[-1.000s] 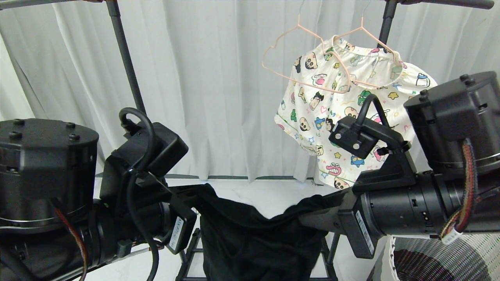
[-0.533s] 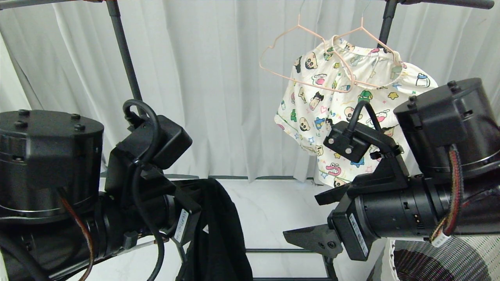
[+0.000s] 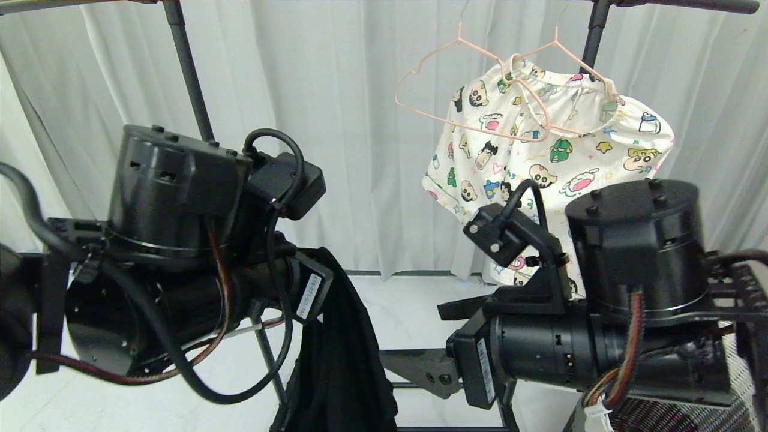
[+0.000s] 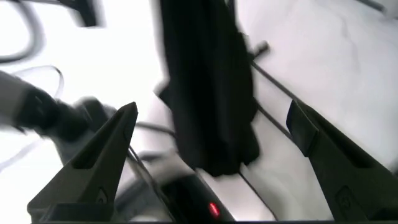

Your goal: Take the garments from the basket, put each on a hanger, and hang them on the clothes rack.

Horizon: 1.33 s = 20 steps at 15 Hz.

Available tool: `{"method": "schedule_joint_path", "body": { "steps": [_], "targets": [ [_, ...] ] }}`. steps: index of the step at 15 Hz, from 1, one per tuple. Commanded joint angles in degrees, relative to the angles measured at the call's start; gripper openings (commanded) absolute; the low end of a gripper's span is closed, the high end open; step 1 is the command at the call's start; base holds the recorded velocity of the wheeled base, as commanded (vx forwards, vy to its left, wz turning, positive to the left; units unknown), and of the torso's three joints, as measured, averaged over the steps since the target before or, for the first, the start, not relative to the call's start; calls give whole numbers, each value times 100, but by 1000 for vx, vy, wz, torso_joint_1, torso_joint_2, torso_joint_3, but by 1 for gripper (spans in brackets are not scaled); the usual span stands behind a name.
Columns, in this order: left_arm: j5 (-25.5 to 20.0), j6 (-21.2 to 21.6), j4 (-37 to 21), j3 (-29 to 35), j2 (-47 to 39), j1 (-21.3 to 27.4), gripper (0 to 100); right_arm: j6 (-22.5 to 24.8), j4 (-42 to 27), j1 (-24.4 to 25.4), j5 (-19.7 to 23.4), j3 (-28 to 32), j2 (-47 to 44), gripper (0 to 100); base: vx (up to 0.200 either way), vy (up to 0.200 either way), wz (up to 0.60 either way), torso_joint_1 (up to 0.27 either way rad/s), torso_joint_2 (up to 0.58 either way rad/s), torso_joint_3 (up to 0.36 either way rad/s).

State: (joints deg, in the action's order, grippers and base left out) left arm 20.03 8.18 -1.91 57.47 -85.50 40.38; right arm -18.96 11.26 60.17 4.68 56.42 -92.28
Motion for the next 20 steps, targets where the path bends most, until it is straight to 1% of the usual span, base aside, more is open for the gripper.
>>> {"method": "schedule_joint_path", "body": {
  "steps": [1, 2, 4, 5, 8, 11, 14, 17, 18, 20],
  "targets": [
    [89, -27, -433, 590, -485, -232, 0, -20, 201, 65, -90, -87, -396, 100, 0, 0, 0, 0, 0, 0],
    [89, -141, -626, 836, -617, -329, 0, -73, 429, 56, -248, -87, -554, 100, 0, 0, 0, 0, 0, 0],
    [89, -537, -740, 1109, -748, -320, 0, -266, 807, 65, -407, -87, -800, 100, 0, 0, 0, 0, 0, 0],
    [89, -923, -828, 1188, -775, -197, 0, -372, 1159, 82, -521, -78, -1029, 100, 0, 0, 0, 0, 0, 0],
    [89, -1389, -898, 1179, -660, 67, 0, -390, 1440, 47, -820, -26, -1398, 100, 0, 0, 0, 0, 0, 0],
    [89, -1574, -1065, 1153, -476, 331, 0, -398, 1440, -32, -1215, 212, -1758, 100, 0, 0, 0, 0, 0, 0],
    [89, -1741, -1074, 1144, -485, 375, 0, -460, 1431, -41, -1250, 405, -1864, 100, 0, 0, 0, 0, 0, 0],
    [98, -1741, -1065, 1144, -520, 375, 0, -451, 1422, -32, -1303, 361, -1872, 100, 0, 0, 0, 0, 0, 0],
    [106, -1741, -1065, 1144, -502, 366, 0, -442, 1370, -58, -1496, 291, -1881, 100, 0, 0, 0, 0, 0, 0],
    [291, -1741, -1065, 1153, -485, 357, 0, -416, 869, -164, -1927, 124, -1855, 100, 0, 0, 0, 0, 0, 0]
  ]
}}
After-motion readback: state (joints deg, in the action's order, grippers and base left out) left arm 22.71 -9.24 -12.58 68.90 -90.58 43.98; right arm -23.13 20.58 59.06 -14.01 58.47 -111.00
